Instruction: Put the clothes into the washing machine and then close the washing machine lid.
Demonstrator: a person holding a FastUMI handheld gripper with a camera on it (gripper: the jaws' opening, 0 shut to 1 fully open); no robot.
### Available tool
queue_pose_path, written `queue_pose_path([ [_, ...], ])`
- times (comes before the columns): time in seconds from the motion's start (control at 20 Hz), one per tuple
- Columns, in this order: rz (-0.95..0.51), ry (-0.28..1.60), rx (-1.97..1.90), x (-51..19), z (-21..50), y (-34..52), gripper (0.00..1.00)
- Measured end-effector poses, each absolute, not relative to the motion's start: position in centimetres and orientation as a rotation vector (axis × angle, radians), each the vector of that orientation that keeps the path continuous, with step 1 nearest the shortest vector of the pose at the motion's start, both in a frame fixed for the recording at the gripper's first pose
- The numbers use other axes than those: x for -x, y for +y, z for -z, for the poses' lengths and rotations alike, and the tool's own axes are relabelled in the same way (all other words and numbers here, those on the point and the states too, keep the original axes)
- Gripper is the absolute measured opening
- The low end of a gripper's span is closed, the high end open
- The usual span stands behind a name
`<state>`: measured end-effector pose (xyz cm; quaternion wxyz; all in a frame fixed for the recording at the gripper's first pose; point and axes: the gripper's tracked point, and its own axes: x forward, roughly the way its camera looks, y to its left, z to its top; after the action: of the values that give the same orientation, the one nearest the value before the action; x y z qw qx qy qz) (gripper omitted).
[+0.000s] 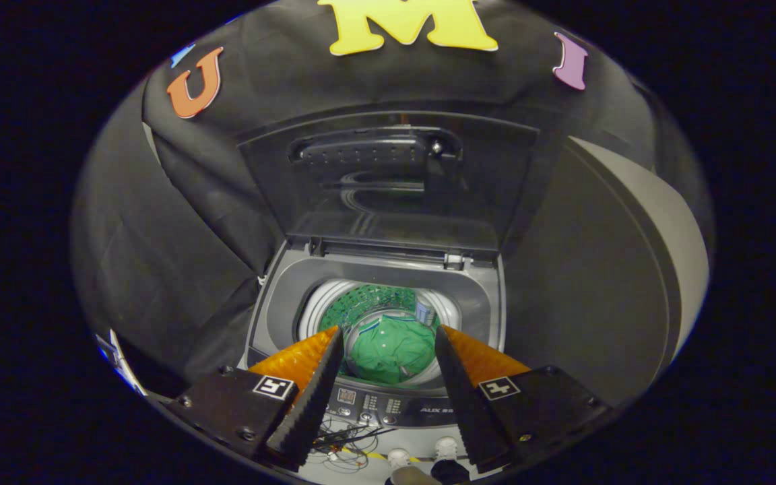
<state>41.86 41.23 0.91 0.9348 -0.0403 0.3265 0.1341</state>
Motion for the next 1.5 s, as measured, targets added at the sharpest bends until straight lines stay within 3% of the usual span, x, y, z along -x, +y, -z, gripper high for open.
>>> queue_pose_path([
  [0.8,-0.269,0.156,0.169,-30.4,-20.1,39.3,0.85],
  [0.85,-0.271,0.127,0.168,-29.6,-21.7,39.6,0.86],
  [0.95,-0.266,0.080,0.153,-28.5,-24.0,39.9,1.00],
  [1.2,-0.259,0.036,0.085,-28.1,-28.0,41.1,1.00],
  [1.5,-0.224,0.082,0.039,-32.6,-29.7,42.6,1.00],
])
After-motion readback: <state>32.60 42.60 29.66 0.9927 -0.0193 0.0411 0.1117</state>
